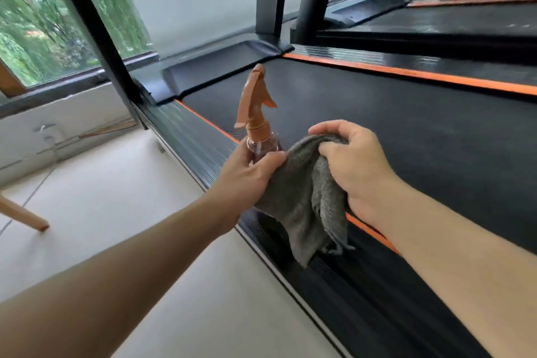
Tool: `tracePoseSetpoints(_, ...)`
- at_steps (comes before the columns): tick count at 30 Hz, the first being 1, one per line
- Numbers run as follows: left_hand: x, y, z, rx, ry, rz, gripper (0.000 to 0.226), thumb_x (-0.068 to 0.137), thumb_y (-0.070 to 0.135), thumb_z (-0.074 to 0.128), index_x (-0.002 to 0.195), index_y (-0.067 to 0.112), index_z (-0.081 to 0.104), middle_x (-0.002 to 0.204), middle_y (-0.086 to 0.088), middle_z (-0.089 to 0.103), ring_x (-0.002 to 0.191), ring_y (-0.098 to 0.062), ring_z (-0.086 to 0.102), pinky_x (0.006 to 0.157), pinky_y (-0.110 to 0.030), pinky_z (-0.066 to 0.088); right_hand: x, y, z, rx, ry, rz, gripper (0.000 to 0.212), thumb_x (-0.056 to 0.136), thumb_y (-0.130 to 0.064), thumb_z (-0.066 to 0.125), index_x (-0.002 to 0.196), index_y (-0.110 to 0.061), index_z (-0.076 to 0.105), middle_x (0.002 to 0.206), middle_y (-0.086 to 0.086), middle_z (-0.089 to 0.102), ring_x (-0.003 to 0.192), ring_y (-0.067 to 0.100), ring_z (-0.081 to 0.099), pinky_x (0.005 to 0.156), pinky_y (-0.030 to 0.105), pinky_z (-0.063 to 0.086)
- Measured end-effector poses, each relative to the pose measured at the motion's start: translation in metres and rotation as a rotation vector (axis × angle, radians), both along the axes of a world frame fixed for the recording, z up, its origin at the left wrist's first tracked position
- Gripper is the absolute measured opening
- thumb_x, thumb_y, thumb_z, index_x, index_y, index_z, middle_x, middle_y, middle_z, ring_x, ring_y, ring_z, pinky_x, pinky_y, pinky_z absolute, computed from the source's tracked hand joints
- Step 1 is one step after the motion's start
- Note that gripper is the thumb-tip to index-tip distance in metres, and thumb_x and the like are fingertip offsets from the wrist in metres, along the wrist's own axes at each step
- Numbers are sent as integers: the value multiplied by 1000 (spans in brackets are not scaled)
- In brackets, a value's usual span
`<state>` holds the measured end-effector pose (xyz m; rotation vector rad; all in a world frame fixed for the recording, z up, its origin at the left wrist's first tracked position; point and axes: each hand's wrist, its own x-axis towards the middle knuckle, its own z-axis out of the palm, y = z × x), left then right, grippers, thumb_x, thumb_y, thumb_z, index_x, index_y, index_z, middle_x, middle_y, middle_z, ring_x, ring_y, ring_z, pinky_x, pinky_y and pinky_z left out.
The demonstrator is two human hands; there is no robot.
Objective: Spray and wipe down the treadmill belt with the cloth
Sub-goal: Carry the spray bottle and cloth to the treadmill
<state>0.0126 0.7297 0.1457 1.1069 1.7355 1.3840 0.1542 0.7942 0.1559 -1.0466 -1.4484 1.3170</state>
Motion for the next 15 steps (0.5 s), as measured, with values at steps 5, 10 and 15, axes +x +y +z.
tracePoseSetpoints(5, -26, 15, -9, 30, 10, -35, 28, 81, 26, 73, 106, 25, 61, 96, 1, 71, 90, -17, 68, 90, -38, 54, -25, 30, 19, -104, -38, -82, 33, 91, 4, 44, 86, -20, 66, 88, 6, 63, 86, 25, 61, 75, 39, 54)
tracePoseSetpoints(10, -28, 20, -8, 48, 54, -77, 44, 62, 33, 70, 104, 22, 61, 96, -1, 71, 88, -15, 66, 91, -42, 53, -34, 5, 27, -121, -524, 327, 36, 84, 5, 55, 116, -8, 66, 96, 9, 63, 88, 20, 58, 78, 33, 51)
tracePoseSetpoints(15, -28, 23, -8, 72, 53, -90, 35, 68, 24, 73, 98, 19, 58, 79, 5, 63, 69, -10, 60, 74, -36, 50, -7, -15, 24, -361, -579, 538, 46, 89, 6, 60, 129, -15, 54, 116, 17, 63, 102, 29, 65, 96, 44, 54)
